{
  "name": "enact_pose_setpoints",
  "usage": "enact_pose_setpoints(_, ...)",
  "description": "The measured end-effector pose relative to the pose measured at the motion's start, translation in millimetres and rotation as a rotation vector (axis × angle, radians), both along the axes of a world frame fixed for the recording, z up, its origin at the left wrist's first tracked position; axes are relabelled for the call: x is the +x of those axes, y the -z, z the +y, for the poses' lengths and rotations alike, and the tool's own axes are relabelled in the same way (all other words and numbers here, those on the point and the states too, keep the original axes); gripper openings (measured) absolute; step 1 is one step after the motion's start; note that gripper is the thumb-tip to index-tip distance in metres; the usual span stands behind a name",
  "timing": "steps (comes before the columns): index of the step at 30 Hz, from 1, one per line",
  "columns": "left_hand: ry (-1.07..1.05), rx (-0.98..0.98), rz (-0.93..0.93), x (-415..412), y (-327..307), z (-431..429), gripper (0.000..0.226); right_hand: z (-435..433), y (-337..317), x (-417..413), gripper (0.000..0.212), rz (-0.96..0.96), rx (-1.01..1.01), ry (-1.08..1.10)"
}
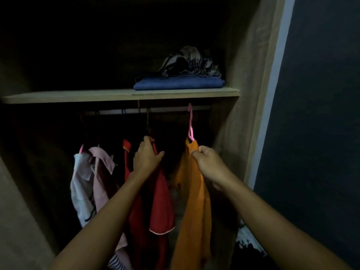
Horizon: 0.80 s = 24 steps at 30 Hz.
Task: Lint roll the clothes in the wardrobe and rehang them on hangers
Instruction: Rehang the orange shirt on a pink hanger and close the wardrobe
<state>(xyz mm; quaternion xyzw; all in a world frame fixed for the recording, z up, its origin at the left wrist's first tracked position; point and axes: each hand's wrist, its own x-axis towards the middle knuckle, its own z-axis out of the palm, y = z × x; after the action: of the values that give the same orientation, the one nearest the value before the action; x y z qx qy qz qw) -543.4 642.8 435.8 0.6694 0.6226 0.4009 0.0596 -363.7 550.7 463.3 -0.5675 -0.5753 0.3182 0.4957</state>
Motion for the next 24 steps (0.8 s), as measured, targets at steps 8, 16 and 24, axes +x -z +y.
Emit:
enact_pose_setpoints(8, 0.007, 0.004, 0.060, -7.8, -10.3, 37.2, 0.056, 78.2, -3.6, -10.0, 0.021, 0.006, 0.101, 0.075)
enact_pose_setpoints(16, 0.112, 0.057, 0.067, -20.2, -1.6, 47.5, 0.029, 112.4, 14.6, -14.8, 0.031, -0.077, 0.114, 0.122)
enact_pose_setpoints(24, 0.111, 0.040, 0.060, -19.2, 0.4, 39.3, 0.031, 118.3, 32.5, -11.3, 0.035, -0.134, 0.065, 0.111)
